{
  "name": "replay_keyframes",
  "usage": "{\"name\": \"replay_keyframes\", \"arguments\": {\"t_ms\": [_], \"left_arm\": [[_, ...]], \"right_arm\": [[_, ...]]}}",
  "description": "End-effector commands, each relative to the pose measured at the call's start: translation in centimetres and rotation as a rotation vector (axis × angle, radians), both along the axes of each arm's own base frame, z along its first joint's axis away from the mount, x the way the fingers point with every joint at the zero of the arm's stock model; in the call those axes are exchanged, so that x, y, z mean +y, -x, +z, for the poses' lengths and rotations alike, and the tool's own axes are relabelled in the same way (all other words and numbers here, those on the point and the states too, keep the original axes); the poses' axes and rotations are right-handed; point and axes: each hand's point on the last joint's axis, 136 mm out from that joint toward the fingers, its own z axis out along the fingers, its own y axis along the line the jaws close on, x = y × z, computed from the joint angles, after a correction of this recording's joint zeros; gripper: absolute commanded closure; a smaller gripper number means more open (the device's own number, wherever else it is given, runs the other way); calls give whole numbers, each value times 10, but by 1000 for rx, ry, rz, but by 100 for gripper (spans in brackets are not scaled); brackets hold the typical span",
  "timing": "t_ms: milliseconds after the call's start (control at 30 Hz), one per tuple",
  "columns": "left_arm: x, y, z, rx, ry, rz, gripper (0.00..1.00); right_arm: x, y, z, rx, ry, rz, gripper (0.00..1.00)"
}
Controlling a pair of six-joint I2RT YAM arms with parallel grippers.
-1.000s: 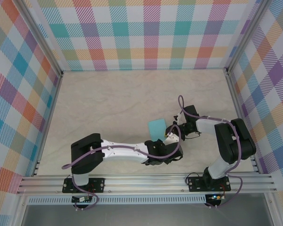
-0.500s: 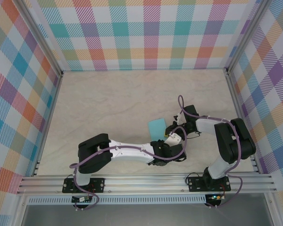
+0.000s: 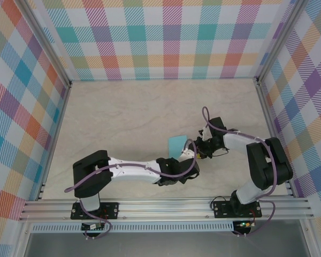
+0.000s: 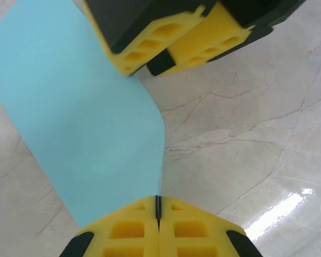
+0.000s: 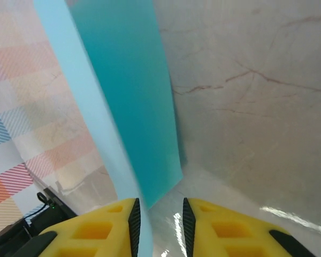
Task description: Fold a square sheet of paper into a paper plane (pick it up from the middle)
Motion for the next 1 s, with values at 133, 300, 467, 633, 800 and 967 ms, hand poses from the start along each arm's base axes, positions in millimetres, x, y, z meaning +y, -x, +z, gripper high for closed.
{"name": "replay_keyframes", "arguments": {"t_ms": [133, 300, 467, 633, 800, 967], "left_arm": [[-2, -2, 14, 128, 186, -40, 100], [3, -5, 9, 183, 222, -40, 100], [9, -9, 3, 211, 231, -32, 100], [13, -11, 0, 234, 249, -27, 100], [17, -14, -3, 254, 265, -19, 100], [20, -21, -4, 271, 284, -6, 100]], "right_arm": [[8, -15, 35, -108, -29, 38, 79], [21, -22, 33, -103, -25, 86, 85], [37, -27, 22, -72, -13, 140, 86], [42, -34, 1, -37, 31, 159, 87], [42, -35, -24, 3, 87, 175, 89], [37, -32, -40, 30, 124, 178, 90]]}}
